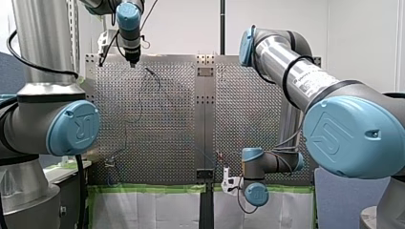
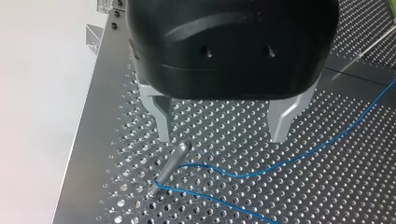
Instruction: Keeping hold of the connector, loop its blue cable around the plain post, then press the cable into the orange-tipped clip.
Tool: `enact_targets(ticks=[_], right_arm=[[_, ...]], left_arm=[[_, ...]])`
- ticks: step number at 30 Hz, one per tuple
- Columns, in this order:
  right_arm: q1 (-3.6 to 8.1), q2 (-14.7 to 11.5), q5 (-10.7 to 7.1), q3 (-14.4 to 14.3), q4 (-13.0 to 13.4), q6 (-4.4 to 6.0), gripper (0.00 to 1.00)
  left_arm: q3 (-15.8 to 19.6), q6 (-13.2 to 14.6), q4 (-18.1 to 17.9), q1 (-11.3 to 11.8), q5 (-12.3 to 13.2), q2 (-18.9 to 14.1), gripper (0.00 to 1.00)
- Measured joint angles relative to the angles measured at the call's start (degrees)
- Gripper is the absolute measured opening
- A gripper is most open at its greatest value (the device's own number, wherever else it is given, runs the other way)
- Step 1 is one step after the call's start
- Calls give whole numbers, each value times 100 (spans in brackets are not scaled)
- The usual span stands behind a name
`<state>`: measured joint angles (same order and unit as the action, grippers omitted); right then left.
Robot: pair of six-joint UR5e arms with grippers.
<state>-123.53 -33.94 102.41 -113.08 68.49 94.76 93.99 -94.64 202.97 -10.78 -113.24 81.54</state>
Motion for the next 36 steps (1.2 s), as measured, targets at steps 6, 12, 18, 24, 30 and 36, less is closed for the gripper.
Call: enact_targets(ticks=[6,12,18,24,30,36], right_arm=[[0,-1,0,0,-11,0,0],[-1,1,0,0,-62,-6,0],[-6,1,0,0,-65,-8,0],[-26,1,0,0,-97,-11,0],[-53,2,2,3,-102,-23,0],[-75,2,0,23,-109,-18,0]], left_arm=[[1,-19,-39,2,5,0,100],[2,-24,-150,3,87,4,100],[3,14,-376,2,316,98,100],[3,210,-674,4,540,281,100],[98,471,-984,-66,424,483,100],[204,794,-1312,-181,354,755,100]])
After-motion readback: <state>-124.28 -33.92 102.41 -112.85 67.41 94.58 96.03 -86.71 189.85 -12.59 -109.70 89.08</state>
